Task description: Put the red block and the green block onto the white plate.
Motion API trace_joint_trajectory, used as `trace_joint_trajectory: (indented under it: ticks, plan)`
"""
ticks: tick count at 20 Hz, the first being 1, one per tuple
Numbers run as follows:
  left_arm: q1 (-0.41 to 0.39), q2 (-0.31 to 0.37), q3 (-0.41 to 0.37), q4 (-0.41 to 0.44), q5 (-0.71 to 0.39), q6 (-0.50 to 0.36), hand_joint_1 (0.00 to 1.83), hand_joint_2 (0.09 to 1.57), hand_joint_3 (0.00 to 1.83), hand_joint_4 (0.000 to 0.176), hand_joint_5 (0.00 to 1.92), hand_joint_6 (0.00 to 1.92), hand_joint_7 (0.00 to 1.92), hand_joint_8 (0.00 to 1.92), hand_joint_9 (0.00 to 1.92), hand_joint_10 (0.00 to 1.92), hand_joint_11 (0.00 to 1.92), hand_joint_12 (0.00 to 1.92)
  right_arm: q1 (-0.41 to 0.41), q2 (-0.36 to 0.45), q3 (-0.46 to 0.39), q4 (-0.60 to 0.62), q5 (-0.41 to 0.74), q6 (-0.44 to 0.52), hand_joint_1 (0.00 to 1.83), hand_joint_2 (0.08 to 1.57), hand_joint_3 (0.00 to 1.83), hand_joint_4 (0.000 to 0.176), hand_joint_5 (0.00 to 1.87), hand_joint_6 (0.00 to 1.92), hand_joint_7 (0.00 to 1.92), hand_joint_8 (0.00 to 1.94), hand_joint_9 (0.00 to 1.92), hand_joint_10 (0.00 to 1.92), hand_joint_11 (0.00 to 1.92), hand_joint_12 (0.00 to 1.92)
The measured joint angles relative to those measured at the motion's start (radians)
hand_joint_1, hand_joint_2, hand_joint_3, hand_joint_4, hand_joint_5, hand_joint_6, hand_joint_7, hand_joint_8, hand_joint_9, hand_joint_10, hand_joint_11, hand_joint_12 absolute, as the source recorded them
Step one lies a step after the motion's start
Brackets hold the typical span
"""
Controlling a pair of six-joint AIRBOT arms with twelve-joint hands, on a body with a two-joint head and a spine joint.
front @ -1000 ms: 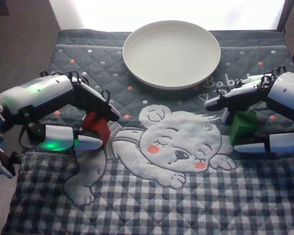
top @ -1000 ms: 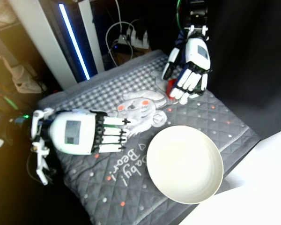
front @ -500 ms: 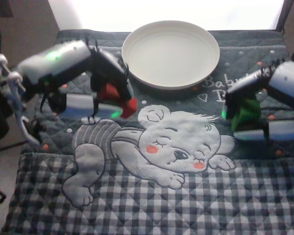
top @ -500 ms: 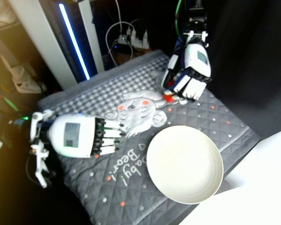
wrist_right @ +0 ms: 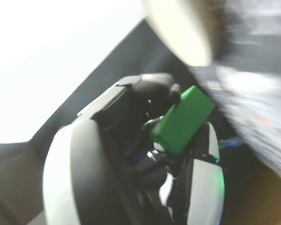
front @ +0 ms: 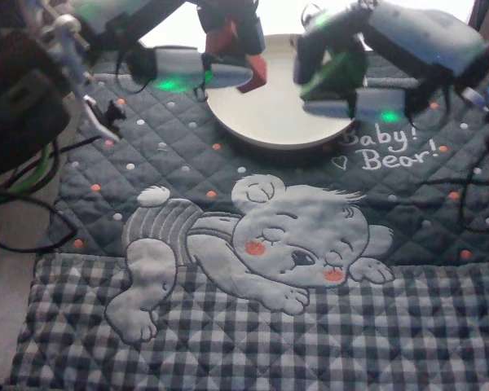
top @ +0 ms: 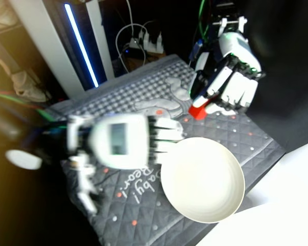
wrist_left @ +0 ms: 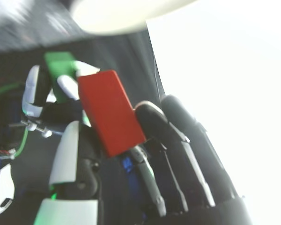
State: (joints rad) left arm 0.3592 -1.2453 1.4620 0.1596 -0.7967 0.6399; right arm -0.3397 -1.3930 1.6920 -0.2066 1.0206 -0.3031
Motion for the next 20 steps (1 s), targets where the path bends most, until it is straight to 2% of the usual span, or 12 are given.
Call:
trace_joint_trajectory:
  ticks: [3, 4, 5, 6, 8, 10, 11, 12, 13, 14, 16, 20]
  plan:
    - [-0.037, -0.091, 0.109, -0.014, 0.100, 0.003, 1.25, 1.08, 0.00, 0.000, 1.02, 0.82, 1.12, 0.88, 1.17, 0.30, 0.81, 1.18, 0.046, -0.060, 0.099, -0.016, -0.123, 0.000, 1.22, 1.16, 0.00, 0.000, 0.94, 0.79, 0.90, 1.38, 0.86, 1.57, 0.83, 1.83]
    - [-0.042, -0.109, 0.127, -0.014, 0.125, 0.003, 1.18, 1.11, 0.00, 0.000, 0.98, 0.95, 0.97, 0.44, 1.05, 0.21, 0.66, 1.11, 0.051, -0.068, 0.117, -0.024, -0.155, 0.000, 1.13, 1.13, 0.00, 0.000, 0.95, 0.98, 0.78, 1.51, 0.85, 1.79, 0.90, 1.90]
    - [-0.043, -0.121, 0.138, -0.014, 0.141, 0.002, 1.15, 1.02, 0.00, 0.000, 0.79, 0.41, 0.89, 0.23, 0.94, 0.15, 0.51, 1.14, 0.055, -0.070, 0.124, -0.026, -0.179, 0.000, 1.01, 1.06, 0.00, 0.000, 0.81, 0.48, 0.70, 1.51, 0.76, 1.83, 0.86, 1.92]
    - [-0.043, -0.122, 0.138, -0.012, 0.161, 0.002, 1.10, 0.96, 0.00, 0.000, 0.68, 0.14, 0.78, 0.10, 0.81, 0.09, 0.34, 1.15, 0.056, -0.069, 0.125, -0.026, -0.189, 0.000, 0.91, 1.01, 0.00, 0.000, 0.69, 0.20, 0.48, 0.73, 0.37, 1.05, 0.23, 1.63]
    - [-0.040, -0.109, 0.123, -0.023, 0.172, 0.002, 1.02, 0.91, 0.00, 0.003, 0.55, 0.01, 0.65, 0.01, 0.68, 0.03, 0.18, 1.20, 0.056, -0.064, 0.112, -0.019, -0.192, -0.001, 0.77, 0.95, 0.00, 0.026, 0.32, 0.01, 0.33, 0.06, 0.29, 0.27, 0.01, 1.24]
    - [-0.036, -0.073, 0.091, -0.028, 0.145, -0.001, 1.00, 0.90, 0.00, 0.022, 0.49, 0.00, 0.59, 0.00, 0.63, 0.01, 0.12, 1.15, 0.056, -0.048, 0.074, -0.020, -0.190, -0.004, 0.73, 0.96, 0.00, 0.010, 0.35, 0.01, 0.34, 0.01, 0.31, 0.16, 0.00, 1.19]
    - [-0.023, -0.035, 0.055, -0.031, 0.118, 0.000, 0.92, 0.89, 0.00, 0.037, 0.34, 0.00, 0.42, 0.00, 0.47, 0.00, 0.03, 1.20, 0.056, -0.033, 0.037, -0.028, -0.177, -0.004, 0.70, 0.92, 0.00, 0.029, 0.44, 0.02, 0.49, 0.06, 0.32, 0.67, 0.05, 1.63]
    - [-0.004, -0.002, 0.022, -0.034, 0.097, 0.000, 0.87, 0.87, 0.00, 0.080, 0.25, 0.00, 0.31, 0.00, 0.35, 0.00, 0.01, 1.18, 0.056, -0.013, 0.005, -0.046, -0.143, -0.002, 0.73, 0.99, 0.01, 0.000, 0.25, 0.00, 0.28, 0.01, 0.06, 0.58, 0.01, 1.50]
    - [0.022, 0.040, -0.030, -0.037, 0.072, 0.000, 0.85, 0.85, 0.00, 0.098, 0.22, 0.00, 0.27, 0.00, 0.31, 0.00, 0.00, 1.17, 0.056, 0.024, -0.042, -0.076, -0.107, 0.000, 0.71, 0.98, 0.00, 0.033, 0.17, 0.01, 0.18, 0.01, 0.04, 0.41, 0.00, 1.34]
    - [0.054, 0.095, -0.089, -0.026, 0.042, 0.000, 0.87, 0.83, 0.00, 0.086, 0.19, 0.00, 0.23, 0.00, 0.28, 0.00, 0.00, 1.17, 0.056, 0.077, -0.093, -0.091, -0.060, 0.002, 0.66, 0.93, 0.00, 0.091, 0.04, 0.00, 0.21, 0.02, 0.15, 0.41, 0.00, 1.49]
    - [0.113, 0.195, -0.183, -0.035, -0.051, 0.003, 0.91, 0.86, 0.00, 0.105, 0.15, 0.00, 0.15, 0.01, 0.22, 0.01, 0.00, 0.95, 0.026, 0.167, -0.177, -0.045, 0.034, 0.003, 0.66, 0.93, 0.00, 0.166, 0.00, 0.00, 0.06, 0.00, 0.06, 0.15, 0.00, 1.02]
    - [0.353, 0.352, -0.343, -0.153, -0.261, 0.020, 0.88, 0.82, 0.00, 0.134, 0.15, 0.00, 0.16, 0.00, 0.17, 0.01, 0.00, 0.72, -0.235, 0.285, -0.288, 0.054, 0.180, -0.002, 0.83, 0.85, 0.00, 0.176, 0.00, 0.00, 0.13, 0.00, 0.11, 0.02, 0.00, 0.40]
